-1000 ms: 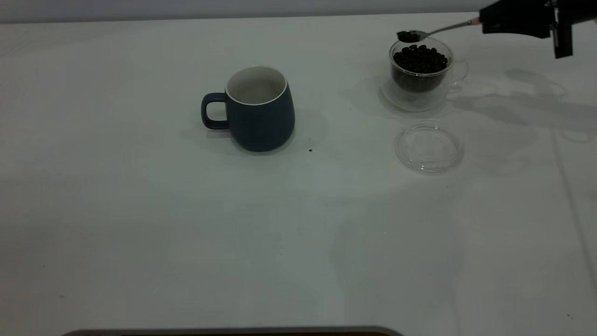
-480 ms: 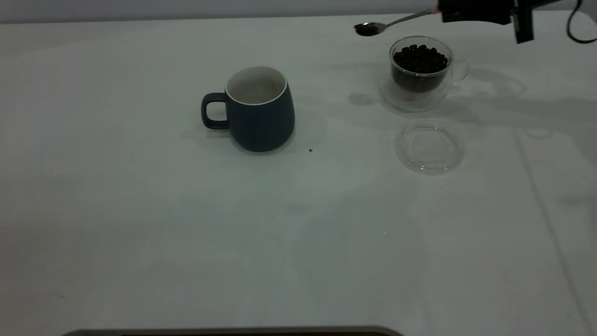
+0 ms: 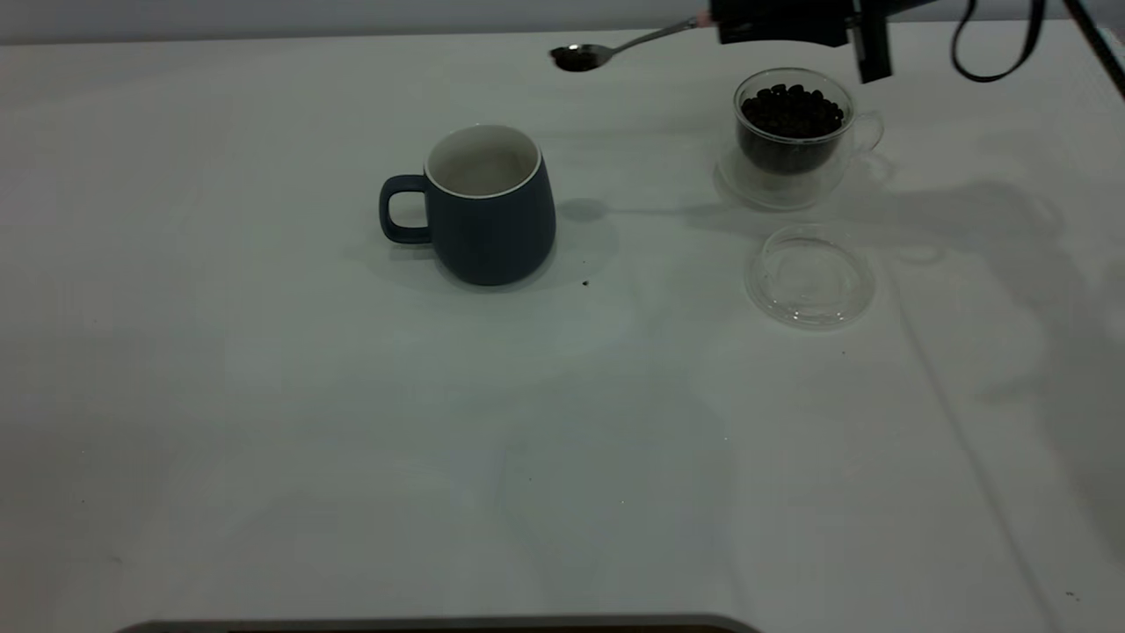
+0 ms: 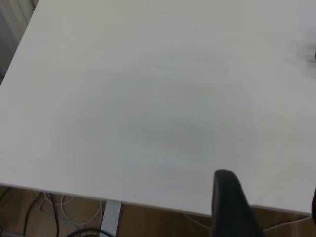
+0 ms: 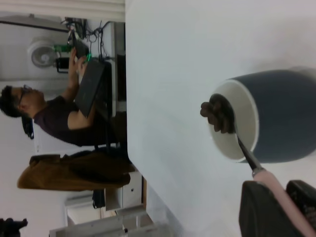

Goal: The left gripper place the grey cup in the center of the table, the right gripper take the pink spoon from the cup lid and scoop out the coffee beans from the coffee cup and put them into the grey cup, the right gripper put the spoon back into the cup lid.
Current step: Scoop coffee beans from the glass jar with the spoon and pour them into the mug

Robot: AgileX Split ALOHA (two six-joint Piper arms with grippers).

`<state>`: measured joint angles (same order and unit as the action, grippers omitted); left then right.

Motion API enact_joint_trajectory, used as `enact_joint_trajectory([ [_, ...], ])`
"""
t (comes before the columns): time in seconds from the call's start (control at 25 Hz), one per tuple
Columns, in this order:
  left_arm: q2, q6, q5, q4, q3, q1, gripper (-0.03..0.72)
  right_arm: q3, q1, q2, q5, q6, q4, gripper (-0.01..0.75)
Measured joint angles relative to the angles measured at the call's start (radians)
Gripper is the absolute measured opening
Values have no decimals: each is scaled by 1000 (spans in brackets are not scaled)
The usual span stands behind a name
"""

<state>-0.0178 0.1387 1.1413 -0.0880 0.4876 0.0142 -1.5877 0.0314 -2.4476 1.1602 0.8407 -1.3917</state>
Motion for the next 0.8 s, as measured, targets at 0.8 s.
enact_joint_trajectory([
  [0.8,0,0,0,0,0,0,451,0,158,0,-110,53,-26,95],
])
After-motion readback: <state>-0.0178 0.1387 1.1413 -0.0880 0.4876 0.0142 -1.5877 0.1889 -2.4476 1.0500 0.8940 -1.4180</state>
